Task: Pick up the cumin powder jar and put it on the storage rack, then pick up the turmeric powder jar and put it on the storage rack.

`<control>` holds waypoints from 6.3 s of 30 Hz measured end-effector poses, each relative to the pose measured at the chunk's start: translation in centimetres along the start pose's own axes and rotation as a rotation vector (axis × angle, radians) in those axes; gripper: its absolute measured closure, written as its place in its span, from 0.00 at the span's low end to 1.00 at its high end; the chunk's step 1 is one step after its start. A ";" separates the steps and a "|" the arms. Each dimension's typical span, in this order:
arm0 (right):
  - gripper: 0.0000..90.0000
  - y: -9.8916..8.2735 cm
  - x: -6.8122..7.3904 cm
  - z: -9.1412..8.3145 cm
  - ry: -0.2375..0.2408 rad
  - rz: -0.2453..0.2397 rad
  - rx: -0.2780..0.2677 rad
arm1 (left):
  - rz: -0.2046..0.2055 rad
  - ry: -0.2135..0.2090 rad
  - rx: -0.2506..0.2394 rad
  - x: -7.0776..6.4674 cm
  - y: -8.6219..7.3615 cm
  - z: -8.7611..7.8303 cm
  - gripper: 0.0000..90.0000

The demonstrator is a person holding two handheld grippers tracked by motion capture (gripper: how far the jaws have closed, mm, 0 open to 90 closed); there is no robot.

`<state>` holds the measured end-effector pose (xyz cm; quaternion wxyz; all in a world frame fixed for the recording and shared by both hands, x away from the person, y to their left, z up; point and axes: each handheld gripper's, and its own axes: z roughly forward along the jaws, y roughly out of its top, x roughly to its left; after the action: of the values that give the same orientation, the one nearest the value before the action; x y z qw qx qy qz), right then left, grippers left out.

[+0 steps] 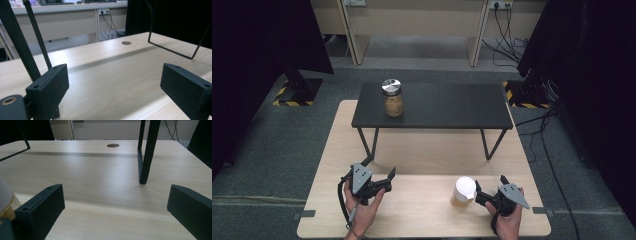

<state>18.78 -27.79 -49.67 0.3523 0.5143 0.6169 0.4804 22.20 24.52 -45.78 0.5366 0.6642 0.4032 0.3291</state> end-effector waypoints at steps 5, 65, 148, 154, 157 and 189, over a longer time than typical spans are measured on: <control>0.01 0.0 0.0 0.0 0.001 0.000 0.000 | -0.011 -0.019 0.020 0.7 -1.3 0.4 0.08; 0.01 0.0 0.1 0.1 0.013 -0.006 -0.002 | -0.066 -0.044 0.119 1.1 -3.4 2.0 0.11; 0.10 -0.4 -9.9 0.5 0.558 -0.146 -0.034 | -0.072 -0.056 0.108 1.4 -3.6 1.9 0.11; 0.11 -0.3 -10.6 0.9 0.618 -0.175 -0.041 | -0.072 -0.055 0.109 1.4 -3.5 1.9 0.11; 0.11 -0.3 -10.9 1.0 0.645 -0.183 -0.042 | -0.072 -0.055 0.108 1.4 -3.6 1.9 0.11; 0.11 0.9 -7.2 3.1 0.696 -0.267 -0.009 | -0.076 -0.056 0.107 1.4 -3.6 2.0 0.11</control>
<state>23.51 -34.07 -50.13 0.1833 0.2334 0.7593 0.5791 23.90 25.24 -49.68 0.5233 0.6852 0.4301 0.2678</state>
